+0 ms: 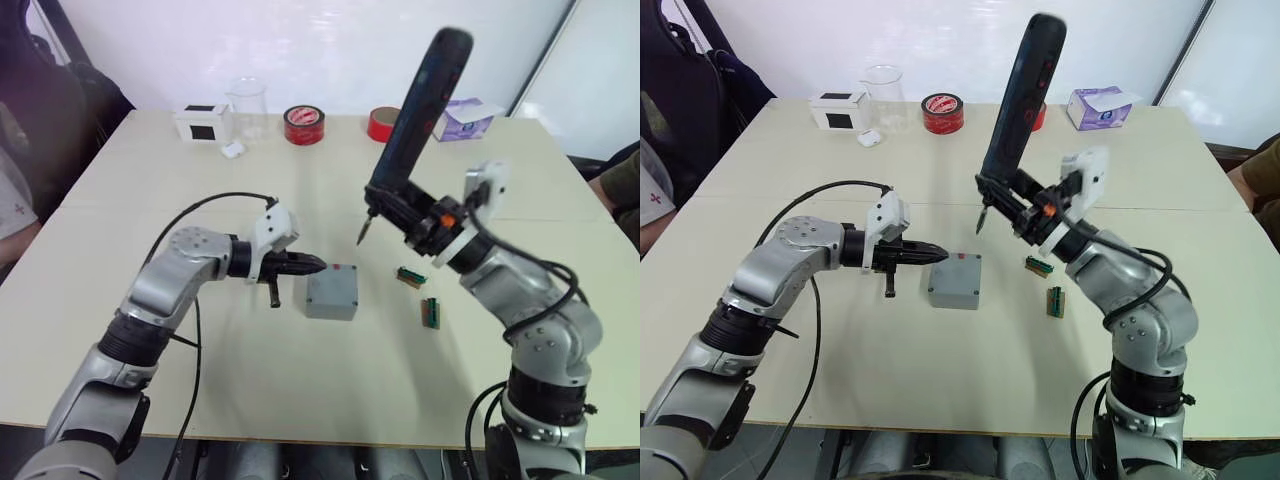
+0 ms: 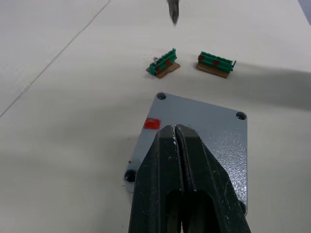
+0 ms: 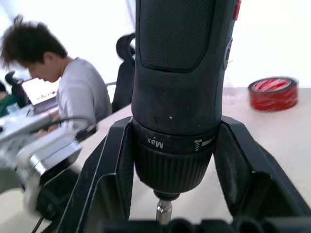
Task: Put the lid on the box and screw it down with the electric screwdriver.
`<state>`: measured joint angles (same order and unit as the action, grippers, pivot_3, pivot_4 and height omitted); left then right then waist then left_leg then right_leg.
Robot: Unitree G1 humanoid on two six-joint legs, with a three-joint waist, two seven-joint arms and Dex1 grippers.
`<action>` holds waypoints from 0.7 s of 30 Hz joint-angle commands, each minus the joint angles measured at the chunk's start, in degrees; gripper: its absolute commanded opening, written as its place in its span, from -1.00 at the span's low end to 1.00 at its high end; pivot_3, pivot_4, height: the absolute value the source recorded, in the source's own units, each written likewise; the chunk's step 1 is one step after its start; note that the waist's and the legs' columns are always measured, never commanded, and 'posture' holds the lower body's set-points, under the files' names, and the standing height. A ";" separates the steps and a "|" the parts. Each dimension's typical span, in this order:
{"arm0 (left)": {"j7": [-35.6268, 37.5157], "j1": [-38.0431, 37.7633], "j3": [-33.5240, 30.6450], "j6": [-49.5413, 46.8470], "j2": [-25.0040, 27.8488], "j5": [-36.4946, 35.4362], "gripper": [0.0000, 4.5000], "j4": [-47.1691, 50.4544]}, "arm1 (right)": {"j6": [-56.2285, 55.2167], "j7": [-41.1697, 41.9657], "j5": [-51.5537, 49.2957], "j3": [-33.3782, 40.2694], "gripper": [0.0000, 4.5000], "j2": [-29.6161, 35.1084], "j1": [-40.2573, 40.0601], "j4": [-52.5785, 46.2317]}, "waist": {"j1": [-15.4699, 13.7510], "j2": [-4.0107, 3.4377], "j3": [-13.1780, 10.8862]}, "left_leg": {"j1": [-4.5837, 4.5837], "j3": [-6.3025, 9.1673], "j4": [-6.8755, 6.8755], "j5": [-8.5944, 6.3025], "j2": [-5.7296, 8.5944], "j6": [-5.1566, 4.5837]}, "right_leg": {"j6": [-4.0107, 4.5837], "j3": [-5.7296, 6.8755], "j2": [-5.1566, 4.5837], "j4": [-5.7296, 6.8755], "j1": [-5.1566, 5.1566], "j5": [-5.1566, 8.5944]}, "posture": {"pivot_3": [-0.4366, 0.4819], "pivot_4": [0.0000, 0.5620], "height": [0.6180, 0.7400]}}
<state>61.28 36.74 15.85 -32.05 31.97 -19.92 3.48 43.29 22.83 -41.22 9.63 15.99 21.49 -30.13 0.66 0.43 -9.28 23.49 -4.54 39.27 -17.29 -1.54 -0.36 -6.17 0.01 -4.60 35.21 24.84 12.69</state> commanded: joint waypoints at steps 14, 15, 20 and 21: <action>1.17 1.57 3.80 4.60 -1.97 7.18 -1.00 -3.14 | -16.91 2.99 12.92 -8.77 -0.21 0.07 -3.94 3.69 | -0.07 0.01 0.00 | -0.04 -0.01 0.00 0.01 -0.01 0.01 | 0.00 0.02 0.04 0.01 -0.03 0.01 | -0.05 -0.47 1.00; 1.27 1.62 3.72 4.53 -1.96 7.19 -1.00 -3.14 | -17.34 3.10 13.15 -8.89 -0.21 0.07 -4.12 4.00 | -0.07 0.01 0.00 | -0.04 -0.01 0.00 0.01 -0.01 0.01 | 0.00 0.03 0.04 0.01 -0.03 0.01 | -0.05 -0.47 1.00; 1.78 1.61 3.49 4.75 -1.64 7.29 -1.00 -3.31 | -18.49 4.02 14.10 -9.40 -0.21 0.57 -4.88 4.76 | -0.06 0.01 0.00 | -0.05 0.00 0.00 0.01 -0.01 0.01 | 0.00 0.02 0.03 0.01 -0.04 0.01 | -0.05 -0.47 1.00; 1.87 1.59 3.45 4.84 -1.58 7.33 -1.00 -3.39 | -18.66 4.13 14.27 -9.48 -0.21 0.62 -4.95 4.86 | -0.04 0.01 0.00 | -0.05 0.00 0.00 0.01 -0.01 0.01 | 0.00 0.03 0.04 0.01 -0.04 0.01 | -0.05 -0.47 1.00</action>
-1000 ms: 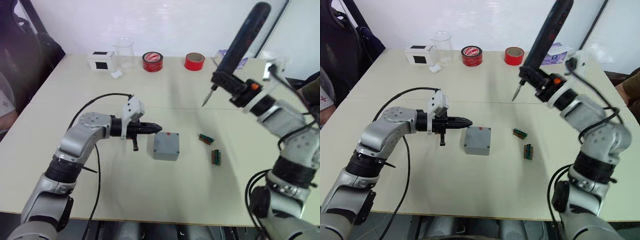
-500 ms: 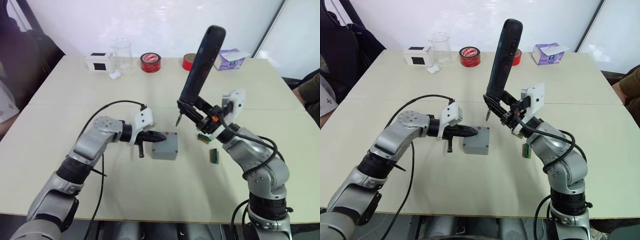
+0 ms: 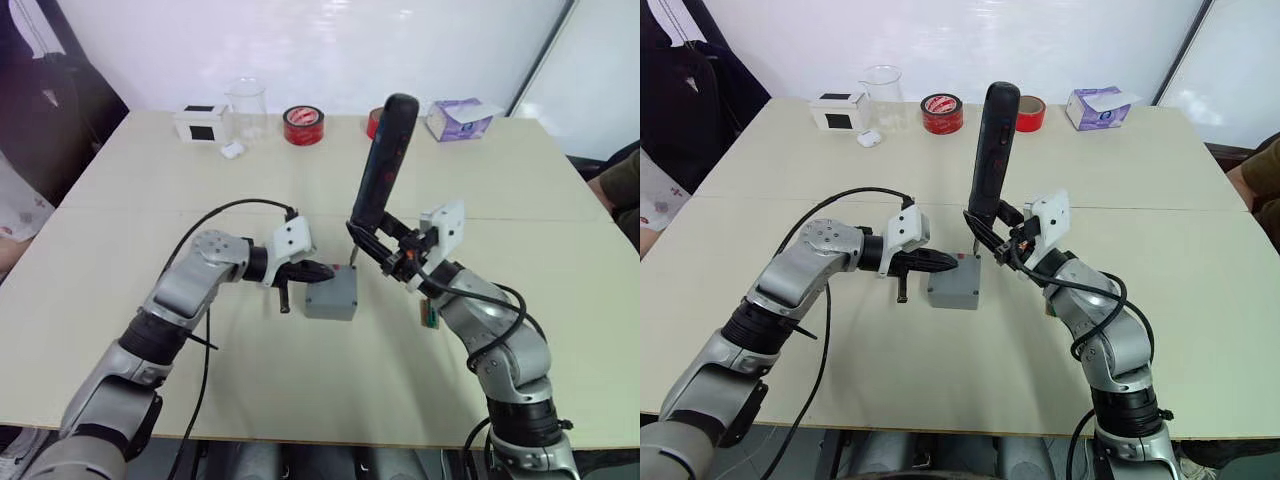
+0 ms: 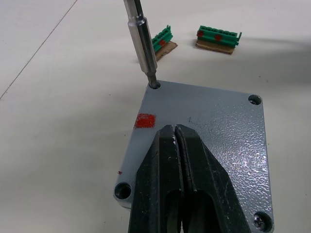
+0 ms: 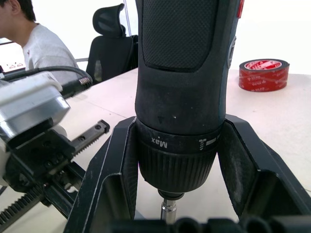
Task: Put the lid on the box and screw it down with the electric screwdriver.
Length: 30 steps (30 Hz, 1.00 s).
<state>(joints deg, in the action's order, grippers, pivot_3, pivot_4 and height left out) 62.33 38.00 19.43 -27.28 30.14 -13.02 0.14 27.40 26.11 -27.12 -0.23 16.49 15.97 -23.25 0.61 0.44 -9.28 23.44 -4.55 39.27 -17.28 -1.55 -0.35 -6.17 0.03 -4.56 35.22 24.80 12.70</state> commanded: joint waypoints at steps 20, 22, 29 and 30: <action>0.32 -0.71 0.17 0.63 -0.04 1.31 -1.00 0.63 | -6.81 2.76 7.61 -3.58 -0.21 0.95 -2.02 3.76 | 0.03 0.03 0.02 | -0.15 0.00 0.00 0.00 0.00 0.00 | 0.00 0.01 0.01 0.00 -0.16 0.00 | -0.05 -0.47 1.00; 0.30 -0.79 0.15 0.74 -0.06 1.49 -1.00 0.54 | -7.06 2.13 8.32 -3.91 -0.21 0.46 -1.63 5.13 | 0.05 0.05 0.04 | -0.21 0.01 0.00 0.00 0.00 0.00 | 0.00 0.01 0.00 0.01 -0.22 0.00 | -0.05 -0.47 1.00; -0.04 -1.62 -0.29 0.20 0.18 1.46 -1.00 1.76 | -8.71 1.65 9.70 -5.07 -0.21 -0.85 -1.74 8.42 | 0.03 0.07 0.08 | -0.42 0.02 0.00 0.00 -0.01 0.00 | 0.01 0.01 0.00 0.07 -0.40 0.01 | -0.05 -0.47 1.00; -0.09 -1.69 -0.33 0.12 0.20 1.45 -1.00 1.87 | -8.88 1.69 9.81 -5.15 -0.21 -0.78 -1.98 8.56 | 0.02 0.08 0.10 | -0.43 0.02 0.00 0.00 -0.01 0.00 | 0.01 0.01 0.01 0.07 -0.41 0.01 | -0.05 -0.47 1.00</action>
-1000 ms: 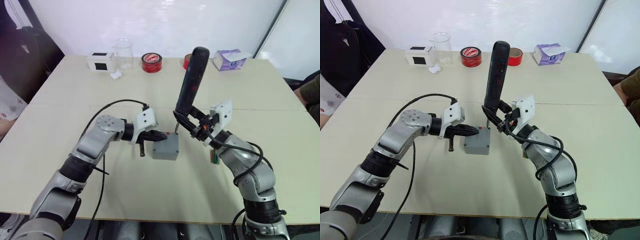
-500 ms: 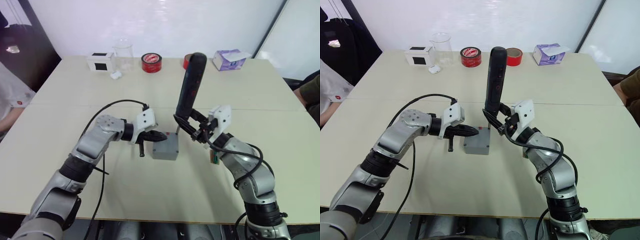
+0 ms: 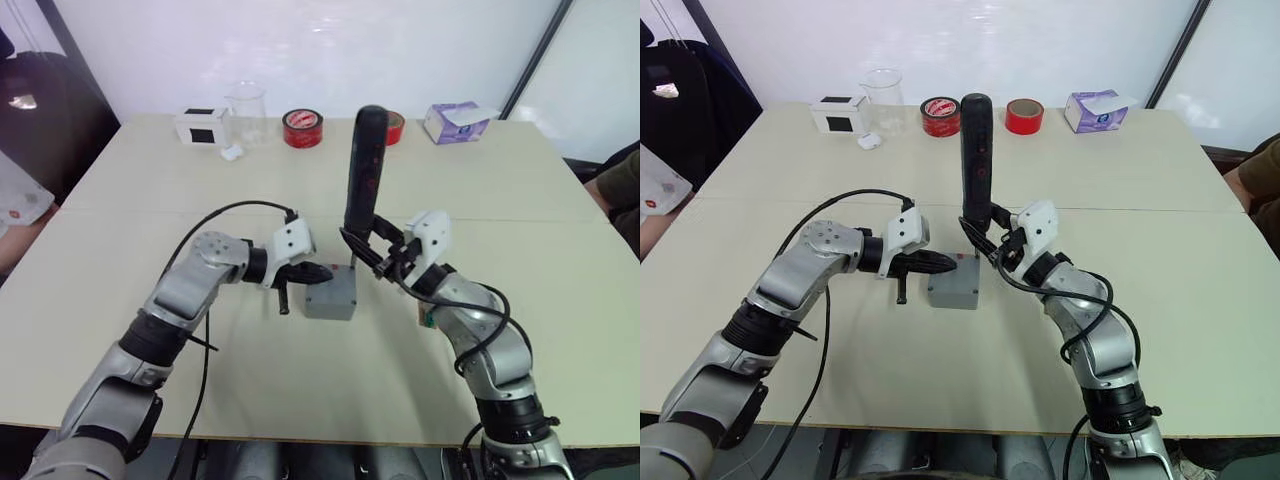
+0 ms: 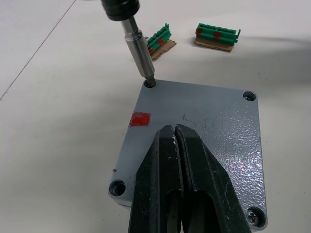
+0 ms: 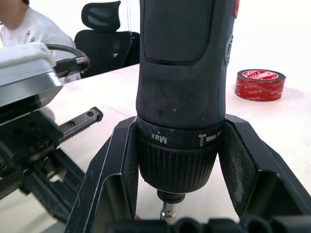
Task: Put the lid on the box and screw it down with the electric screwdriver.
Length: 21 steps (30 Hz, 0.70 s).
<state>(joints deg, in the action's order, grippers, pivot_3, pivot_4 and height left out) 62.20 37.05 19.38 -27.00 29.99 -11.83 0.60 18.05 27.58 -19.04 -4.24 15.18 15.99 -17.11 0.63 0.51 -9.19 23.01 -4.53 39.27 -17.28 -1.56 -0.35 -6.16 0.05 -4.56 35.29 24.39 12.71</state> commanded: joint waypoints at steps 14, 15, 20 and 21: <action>-0.50 -2.45 -0.03 -0.20 0.36 0.51 -1.00 2.34 | 0.76 -0.78 1.71 -1.40 -0.21 -0.16 -4.73 4.07 | 0.01 0.17 0.13 | -0.72 0.12 -0.04 -0.02 -0.06 -0.02 | 0.22 0.00 0.00 -0.05 -0.73 0.14 | -0.05 -0.47 1.00; -0.48 -2.49 -0.04 -0.14 0.38 0.51 -1.00 2.31 | 0.68 -0.87 1.68 -1.39 -0.21 -0.29 -4.73 4.12 | 0.00 0.18 0.14 | -0.72 0.13 -0.04 -0.02 -0.06 -0.02 | 0.22 0.00 0.00 -0.05 -0.73 0.14 | -0.05 -0.47 1.00; -0.18 -3.02 0.29 0.36 0.92 0.93 -1.00 2.17 | 0.09 -1.07 1.95 -2.03 -0.21 -0.83 -5.09 4.25 | 0.01 0.18 0.15 | -0.72 0.14 -0.04 -0.02 -0.07 -0.02 | 0.23 0.00 -0.01 -0.05 -0.73 0.14 | -0.05 -0.47 1.00; -0.11 -3.11 0.43 0.40 1.09 1.05 -1.00 2.20 | -0.02 -1.09 2.07 -2.19 -0.21 -0.85 -5.18 4.32 | 0.03 0.18 0.17 | -0.72 0.14 -0.04 -0.02 -0.07 -0.02 | 0.23 0.00 -0.01 -0.05 -0.73 0.14 | -0.05 -0.47 1.00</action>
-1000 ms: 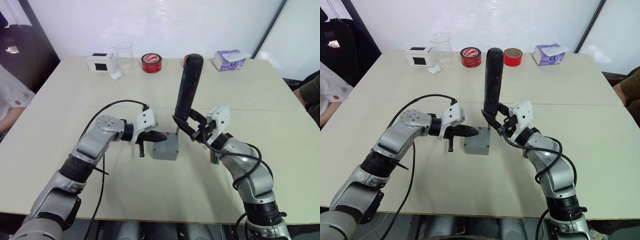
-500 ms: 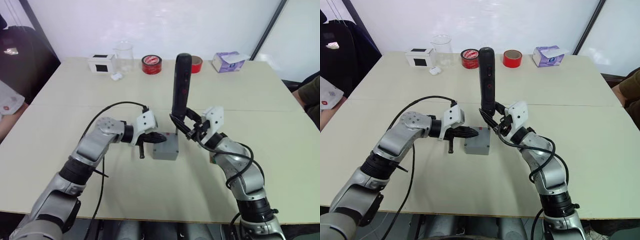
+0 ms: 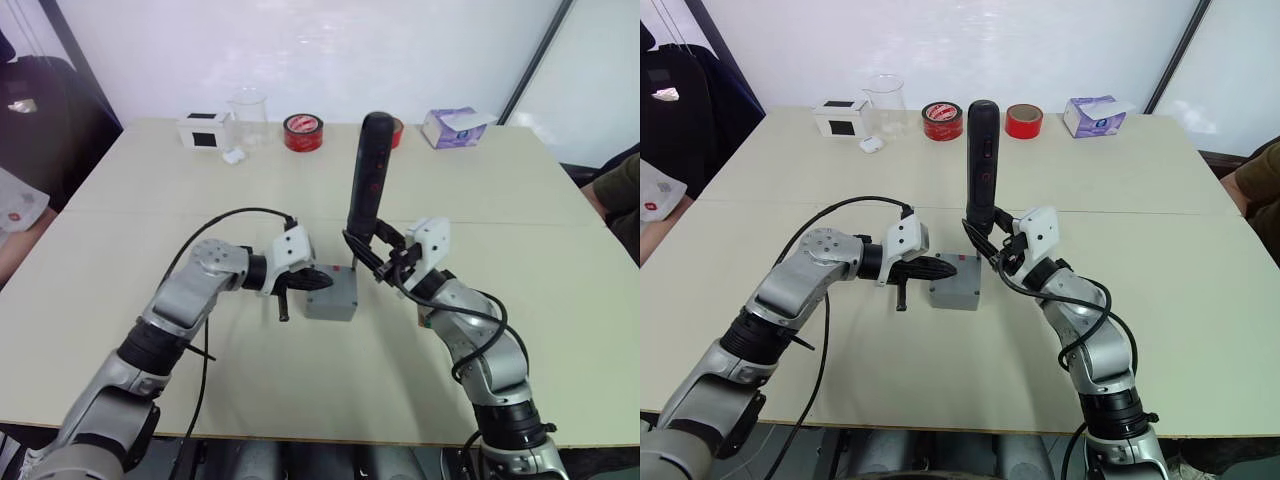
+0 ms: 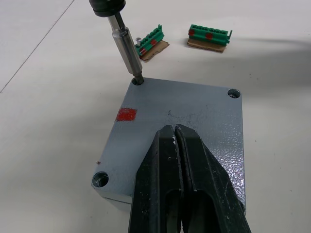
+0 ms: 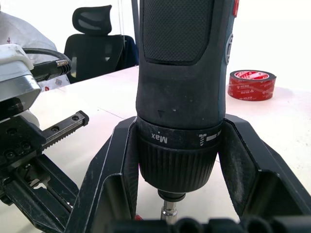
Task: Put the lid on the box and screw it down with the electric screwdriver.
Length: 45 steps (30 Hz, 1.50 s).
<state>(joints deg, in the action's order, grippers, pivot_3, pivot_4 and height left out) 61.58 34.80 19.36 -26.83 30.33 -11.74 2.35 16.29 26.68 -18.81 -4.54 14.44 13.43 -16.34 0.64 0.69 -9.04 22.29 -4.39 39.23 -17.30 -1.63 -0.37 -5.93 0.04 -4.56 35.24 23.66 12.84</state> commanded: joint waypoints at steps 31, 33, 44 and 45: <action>0.72 -3.84 0.92 -1.54 3.49 1.00 -1.00 4.00 | 0.43 -3.01 1.65 -1.42 -0.21 -3.87 -3.18 6.46 | 0.03 0.36 0.92 | -0.21 0.02 -0.09 -0.03 -0.20 -0.03 | 0.28 0.01 -0.04 -0.02 -0.13 0.16 | -0.05 -0.47 1.00; 0.71 -3.81 0.92 -1.60 3.48 0.98 -1.00 4.04 | -1.13 -2.07 1.46 -1.37 -0.21 -3.90 -3.66 5.83 | 0.04 0.35 0.92 | -0.21 0.02 -0.09 -0.03 -0.20 -0.03 | 0.28 0.01 -0.04 -0.04 -0.13 0.16 | -0.05 -0.47 1.00; 1.11 -3.61 0.93 -1.05 3.83 1.22 -1.00 3.40 | -3.97 0.73 3.28 -3.55 -0.21 -2.54 -6.24 6.21 | 0.14 0.36 0.93 | -0.21 0.03 -0.13 -0.04 -0.24 -0.03 | 0.33 0.02 -0.05 -0.09 -0.12 0.20 | -0.05 -0.47 1.00; 1.17 -3.60 0.94 -0.92 3.90 1.26 -1.00 3.29 | -4.04 0.69 3.28 -3.55 -0.21 -2.64 -6.13 6.32 | 0.14 0.36 0.93 | -0.22 0.03 -0.14 -0.05 -0.25 -0.03 | 0.37 0.02 -0.05 -0.09 -0.12 0.22 | -0.05 -0.47 1.00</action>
<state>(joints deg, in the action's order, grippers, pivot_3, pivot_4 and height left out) 62.21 31.72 19.38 -27.60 33.56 -11.70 6.31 9.18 26.46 -17.04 -5.35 11.29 9.88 -13.87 0.79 1.05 -8.10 22.06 -4.36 39.09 -17.34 -1.88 -0.41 -5.55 0.07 -4.62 35.14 23.54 13.07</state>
